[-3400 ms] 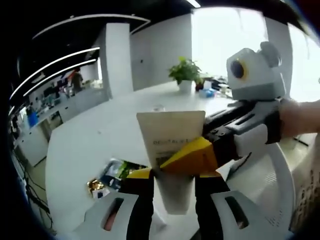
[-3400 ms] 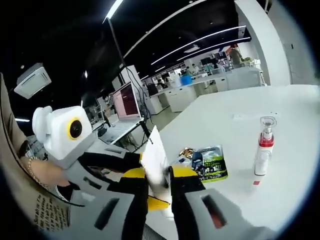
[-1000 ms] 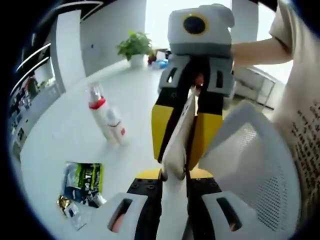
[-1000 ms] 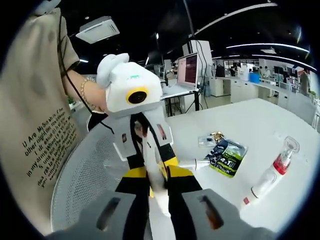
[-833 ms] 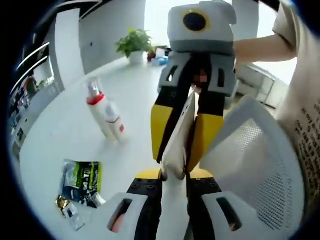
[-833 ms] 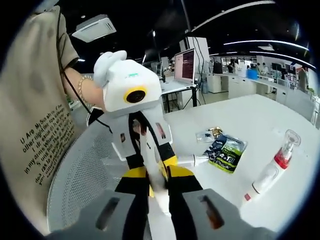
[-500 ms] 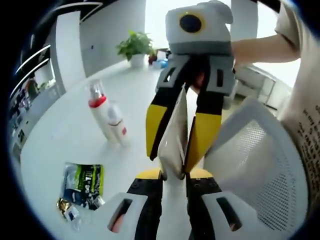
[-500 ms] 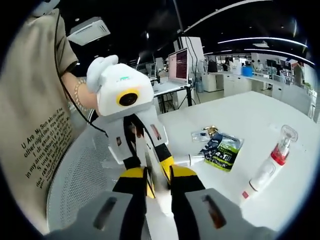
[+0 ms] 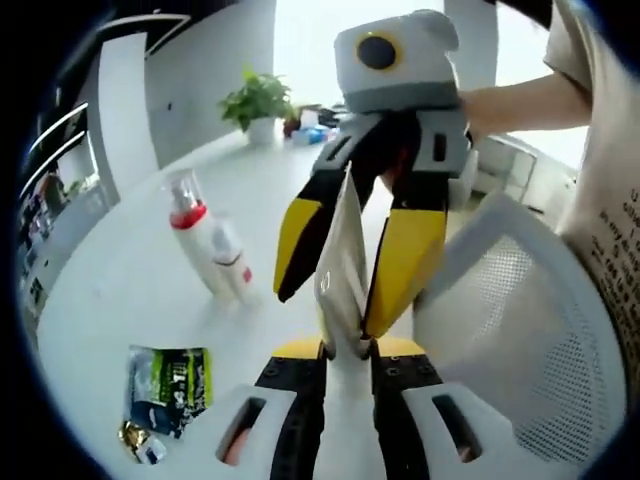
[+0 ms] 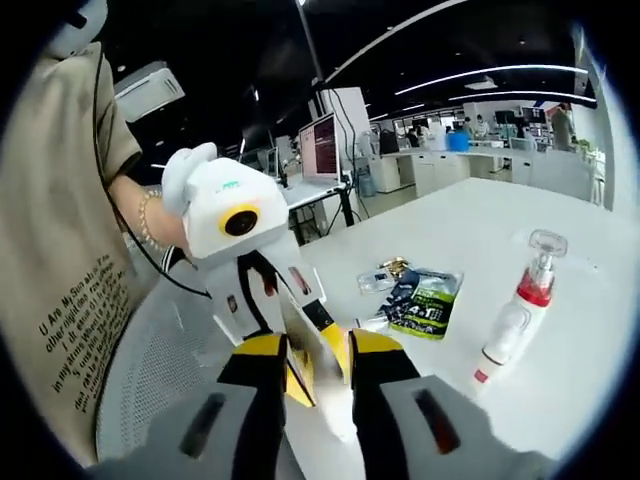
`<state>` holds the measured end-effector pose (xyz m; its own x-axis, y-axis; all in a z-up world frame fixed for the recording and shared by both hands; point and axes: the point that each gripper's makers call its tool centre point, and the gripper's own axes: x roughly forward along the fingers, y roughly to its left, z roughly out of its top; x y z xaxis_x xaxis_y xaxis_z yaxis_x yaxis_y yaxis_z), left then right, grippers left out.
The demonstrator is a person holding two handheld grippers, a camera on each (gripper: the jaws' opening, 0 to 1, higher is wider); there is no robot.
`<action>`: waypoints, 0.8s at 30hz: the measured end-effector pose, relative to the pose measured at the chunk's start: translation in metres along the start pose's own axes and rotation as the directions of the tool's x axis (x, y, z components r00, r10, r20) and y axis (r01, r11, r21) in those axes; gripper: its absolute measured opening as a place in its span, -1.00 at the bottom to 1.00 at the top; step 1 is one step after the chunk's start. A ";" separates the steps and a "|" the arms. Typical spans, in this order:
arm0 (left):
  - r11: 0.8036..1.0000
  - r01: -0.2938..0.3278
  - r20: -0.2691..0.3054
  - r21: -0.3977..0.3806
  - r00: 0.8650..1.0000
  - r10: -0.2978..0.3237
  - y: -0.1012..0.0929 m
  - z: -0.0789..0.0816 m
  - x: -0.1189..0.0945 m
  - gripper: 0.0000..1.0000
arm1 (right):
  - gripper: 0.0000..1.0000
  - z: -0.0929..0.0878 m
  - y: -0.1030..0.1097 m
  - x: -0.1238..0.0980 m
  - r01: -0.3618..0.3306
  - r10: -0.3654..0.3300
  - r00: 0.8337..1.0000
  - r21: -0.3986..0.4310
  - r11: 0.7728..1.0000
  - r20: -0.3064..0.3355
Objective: Arrange the skincare products in the storage area until every visible bottle or jar stands upright without overlapping.
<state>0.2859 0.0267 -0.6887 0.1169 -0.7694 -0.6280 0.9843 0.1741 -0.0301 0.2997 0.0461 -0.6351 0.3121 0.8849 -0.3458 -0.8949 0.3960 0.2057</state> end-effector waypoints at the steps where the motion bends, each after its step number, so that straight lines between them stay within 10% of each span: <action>1: 1.000 0.006 0.001 0.007 1.000 -0.006 0.001 0.000 0.001 -0.75 | -0.43 0.001 -0.003 -0.002 0.017 -0.017 1.000 0.006 1.000 0.008; 24: 0.996 0.037 0.011 0.080 0.999 -0.038 0.062 0.014 0.013 -0.75 | 0.25 -0.020 -0.037 -0.027 0.243 -0.248 0.969 0.130 0.961 0.023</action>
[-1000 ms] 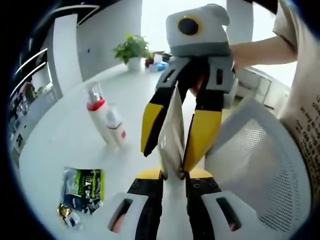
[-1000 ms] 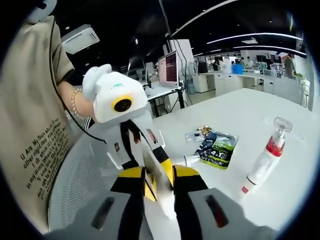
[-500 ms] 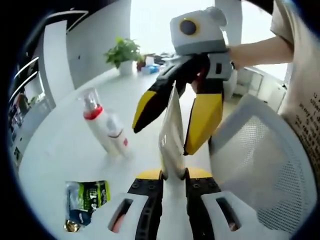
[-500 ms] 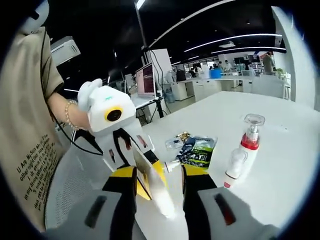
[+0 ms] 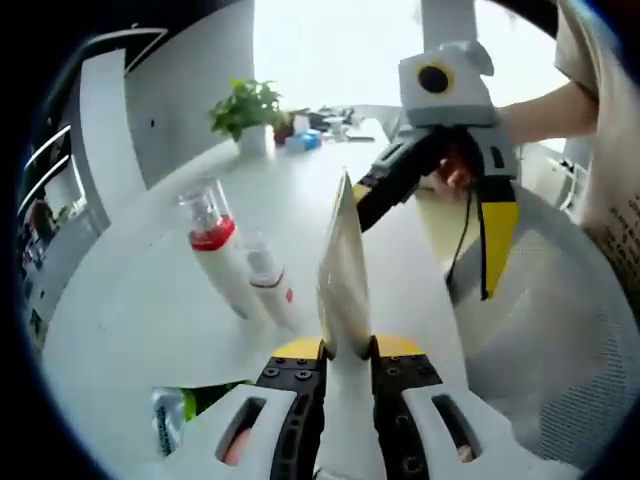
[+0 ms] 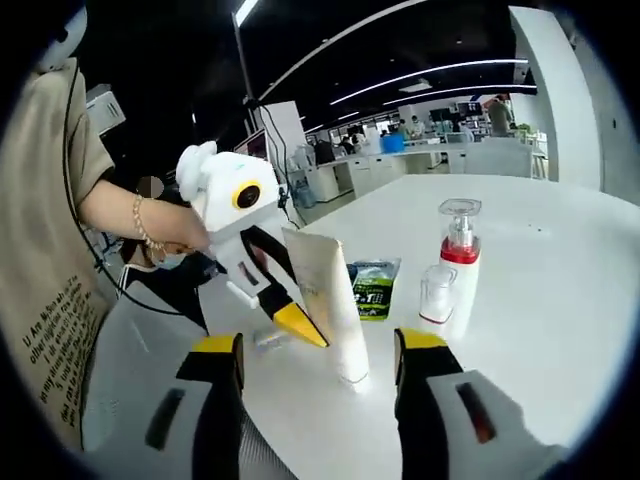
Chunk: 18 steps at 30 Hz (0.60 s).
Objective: Arrange the skincare products in the storage area until every visible bottle or jar stands upright without overlapping.
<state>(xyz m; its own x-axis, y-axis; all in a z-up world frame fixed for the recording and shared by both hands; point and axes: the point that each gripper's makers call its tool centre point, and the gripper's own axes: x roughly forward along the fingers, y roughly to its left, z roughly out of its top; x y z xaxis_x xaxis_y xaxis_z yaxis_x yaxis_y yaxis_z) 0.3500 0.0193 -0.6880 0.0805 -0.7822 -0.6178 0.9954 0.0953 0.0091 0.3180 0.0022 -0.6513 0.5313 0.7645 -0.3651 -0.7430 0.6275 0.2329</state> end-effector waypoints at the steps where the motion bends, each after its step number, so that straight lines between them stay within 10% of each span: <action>1: 1.000 0.001 0.001 0.001 1.000 -0.001 0.003 0.000 0.000 -0.75 | 0.28 0.000 0.000 0.000 0.004 -0.004 1.000 0.002 1.000 0.000; 18: 1.000 -0.018 0.005 0.023 1.000 0.018 0.060 0.006 0.010 -0.74 | 0.61 -0.020 -0.018 -0.017 0.121 -0.120 0.993 0.072 0.990 -0.011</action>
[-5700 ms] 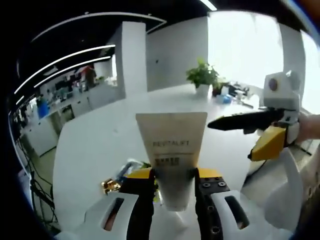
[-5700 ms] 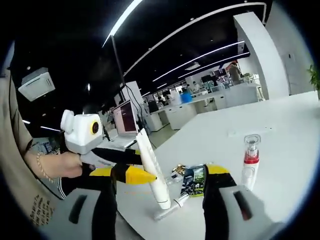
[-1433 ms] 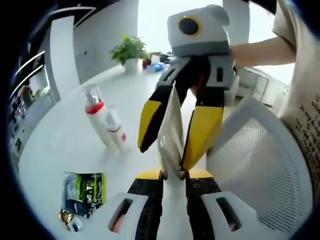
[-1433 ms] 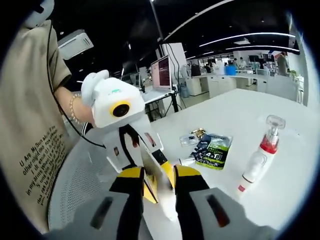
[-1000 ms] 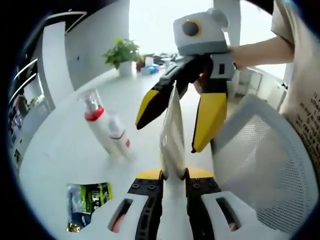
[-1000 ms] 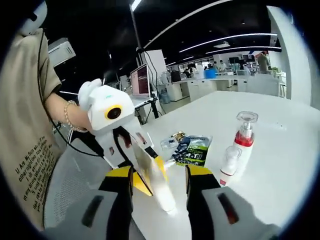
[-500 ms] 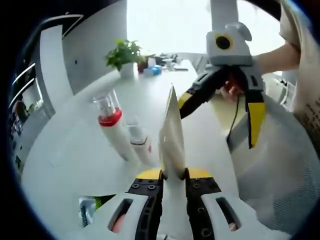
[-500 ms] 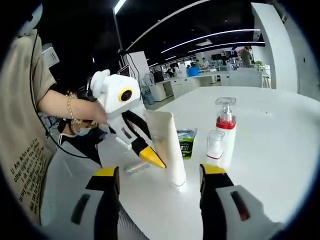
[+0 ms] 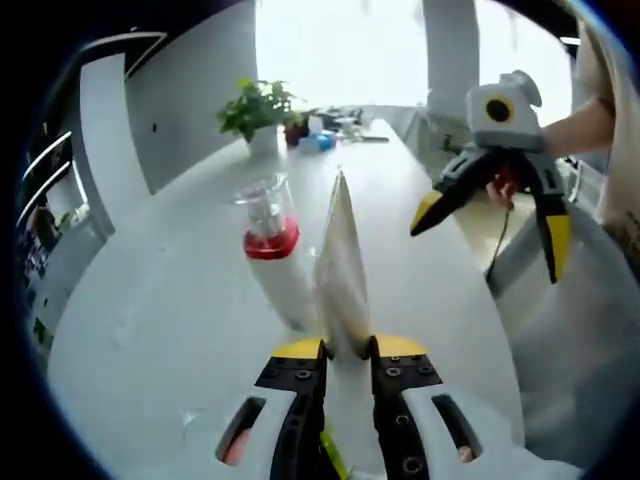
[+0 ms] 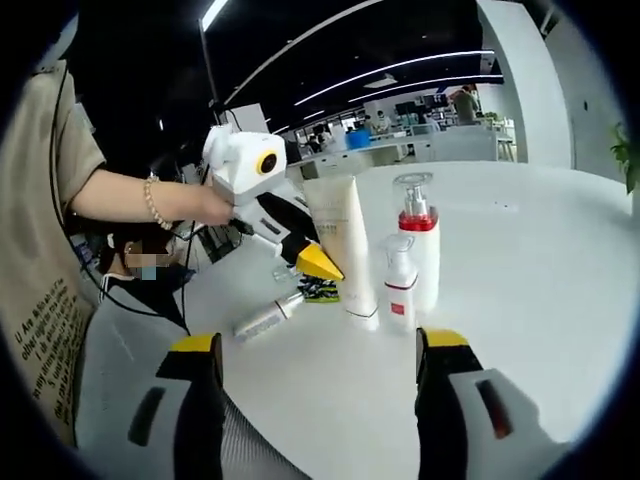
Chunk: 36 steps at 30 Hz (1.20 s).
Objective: Arrange the skincare products in the storage area until every visible bottle or jar stands upright without overlapping.
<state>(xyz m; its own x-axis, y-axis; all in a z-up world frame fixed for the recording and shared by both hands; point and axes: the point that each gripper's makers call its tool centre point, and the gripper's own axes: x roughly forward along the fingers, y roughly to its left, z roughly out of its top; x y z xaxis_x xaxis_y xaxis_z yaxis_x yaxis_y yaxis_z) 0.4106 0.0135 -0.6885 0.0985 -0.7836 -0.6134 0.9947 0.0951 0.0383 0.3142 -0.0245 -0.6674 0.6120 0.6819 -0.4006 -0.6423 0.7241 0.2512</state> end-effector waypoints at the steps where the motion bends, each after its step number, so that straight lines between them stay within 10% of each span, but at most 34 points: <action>1: 1.000 0.000 0.003 -0.003 1.000 0.000 0.004 0.001 0.001 -0.75 | 0.62 -0.001 -0.001 -0.001 0.007 -0.007 1.000 0.005 1.000 0.001; 36: 1.000 0.007 0.013 -0.004 1.000 -0.006 0.043 0.006 0.011 -0.73 | 0.71 -0.009 -0.008 -0.003 0.057 -0.057 0.998 0.056 0.997 0.001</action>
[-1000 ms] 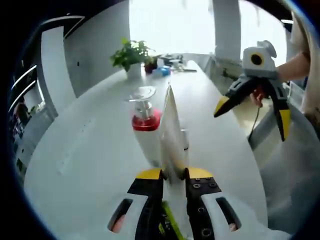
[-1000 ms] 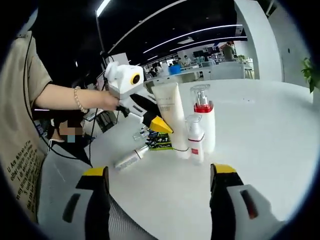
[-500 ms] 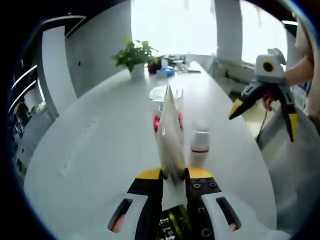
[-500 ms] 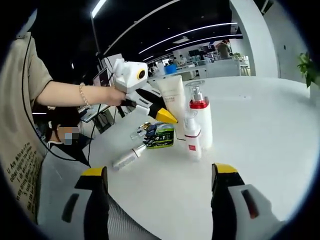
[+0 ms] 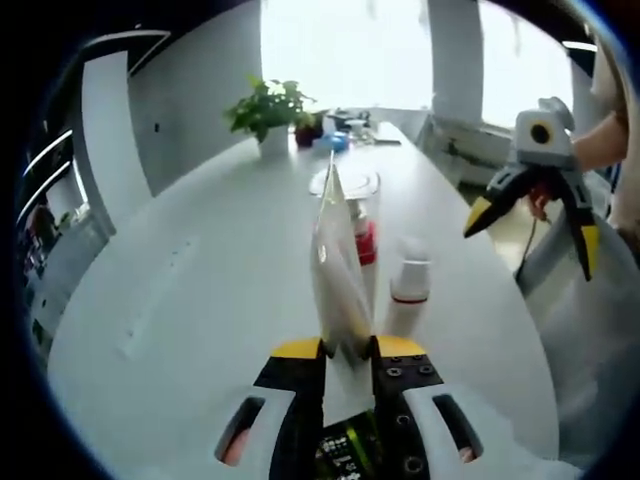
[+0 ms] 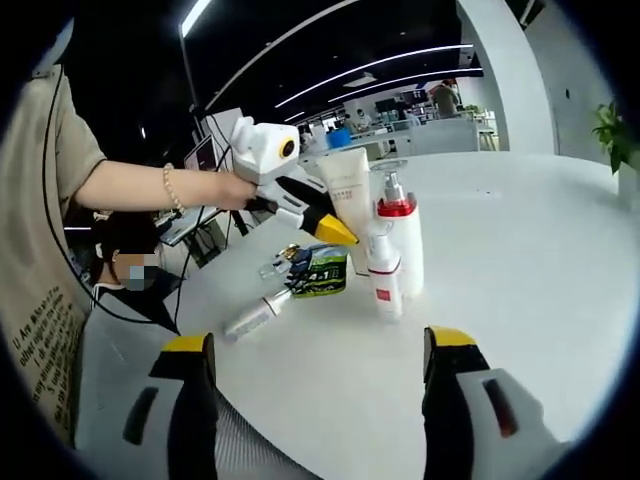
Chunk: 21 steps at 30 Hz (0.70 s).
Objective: Arrange the skincare products in the storage area until every visible bottle or jar stands upright without overlapping.
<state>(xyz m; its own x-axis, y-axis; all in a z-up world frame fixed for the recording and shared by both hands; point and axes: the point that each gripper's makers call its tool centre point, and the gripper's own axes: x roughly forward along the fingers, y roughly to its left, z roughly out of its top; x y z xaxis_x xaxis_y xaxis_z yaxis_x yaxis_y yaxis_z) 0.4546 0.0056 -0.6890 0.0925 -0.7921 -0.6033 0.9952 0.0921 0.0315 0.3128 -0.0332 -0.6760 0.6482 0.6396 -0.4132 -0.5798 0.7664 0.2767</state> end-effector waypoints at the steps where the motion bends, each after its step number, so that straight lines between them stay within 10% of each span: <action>1: 1.000 0.000 -0.001 0.001 1.000 0.000 0.000 0.000 0.000 -0.73 | 0.71 0.000 0.000 0.000 0.000 0.000 1.000 0.000 1.000 0.000; 21: 1.000 -0.013 -0.031 -0.027 0.999 0.012 -0.003 -0.005 0.000 -0.63 | 0.71 0.006 0.001 -0.002 0.004 -0.004 1.000 -0.008 1.000 0.012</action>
<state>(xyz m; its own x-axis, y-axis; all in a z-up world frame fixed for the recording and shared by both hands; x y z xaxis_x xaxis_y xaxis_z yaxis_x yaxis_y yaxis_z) 0.4515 0.0085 -0.6926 0.1038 -0.7719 -0.6272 0.9928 0.1186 0.0183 0.3143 -0.0334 -0.6701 0.6565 0.6370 -0.4040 -0.5809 0.7686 0.2680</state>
